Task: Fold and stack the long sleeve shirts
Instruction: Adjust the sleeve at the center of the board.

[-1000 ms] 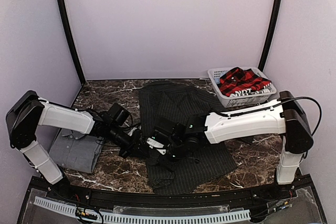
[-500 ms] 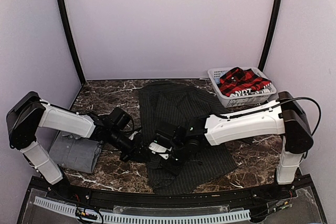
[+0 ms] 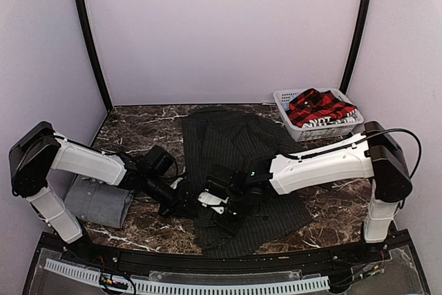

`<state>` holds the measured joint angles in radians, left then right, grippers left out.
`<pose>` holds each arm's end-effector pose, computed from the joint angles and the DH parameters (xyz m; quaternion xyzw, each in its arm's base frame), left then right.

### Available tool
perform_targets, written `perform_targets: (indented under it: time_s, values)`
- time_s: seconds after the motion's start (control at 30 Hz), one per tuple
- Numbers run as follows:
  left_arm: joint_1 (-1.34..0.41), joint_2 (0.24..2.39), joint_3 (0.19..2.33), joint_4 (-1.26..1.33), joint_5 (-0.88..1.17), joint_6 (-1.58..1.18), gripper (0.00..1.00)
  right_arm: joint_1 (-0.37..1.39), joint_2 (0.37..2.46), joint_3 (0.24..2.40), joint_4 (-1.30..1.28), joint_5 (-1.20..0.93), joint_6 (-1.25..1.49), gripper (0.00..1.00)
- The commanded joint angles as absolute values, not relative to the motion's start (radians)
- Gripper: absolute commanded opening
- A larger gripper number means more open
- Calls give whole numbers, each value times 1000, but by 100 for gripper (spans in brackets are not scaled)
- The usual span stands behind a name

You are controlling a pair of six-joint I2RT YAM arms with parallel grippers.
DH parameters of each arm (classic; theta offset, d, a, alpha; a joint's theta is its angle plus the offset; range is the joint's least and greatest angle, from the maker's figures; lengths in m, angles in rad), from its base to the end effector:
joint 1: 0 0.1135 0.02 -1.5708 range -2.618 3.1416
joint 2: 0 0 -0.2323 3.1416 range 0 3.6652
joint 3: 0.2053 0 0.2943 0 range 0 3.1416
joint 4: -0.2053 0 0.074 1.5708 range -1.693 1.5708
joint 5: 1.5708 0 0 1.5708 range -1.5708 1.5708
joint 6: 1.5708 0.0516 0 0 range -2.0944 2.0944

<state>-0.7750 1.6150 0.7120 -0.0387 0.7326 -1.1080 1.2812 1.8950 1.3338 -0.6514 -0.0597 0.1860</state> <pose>0.2058 -0.2499 0.0656 0.0379 -0.8939 0.4340 0.1053 0.1152 0.3975 0.1136 -0.5166 0.8370 0.1410 0.1126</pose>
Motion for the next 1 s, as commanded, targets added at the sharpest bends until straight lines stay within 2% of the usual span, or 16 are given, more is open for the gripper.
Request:
perform_targets:
  time_s: [0.0,0.27,0.53,0.6,0.73,0.87,0.97]
  values:
    - [-786,1580,697,-42,721,-1109,0,1284,1861,1317,-632,-76,197,0]
    - [-791,1543,715,-98,698,-1094,0,1284,1830,1315,-649,-81,192,0]
    - [-799,1564,686,-80,702,-1080,8,1284,1852,1255,-574,-143,209,1]
    - [-799,1553,687,-107,690,-1056,13,1284,1848,1248,-565,-148,217,10]
    - [-777,1495,691,-178,632,-993,28,1264,1782,1249,-554,-153,222,39]
    - [-712,1457,690,-197,585,-948,35,1197,1709,1257,-547,-168,229,53]
    - [-656,1478,730,-207,550,-890,37,1137,1664,1241,-507,-144,268,56]
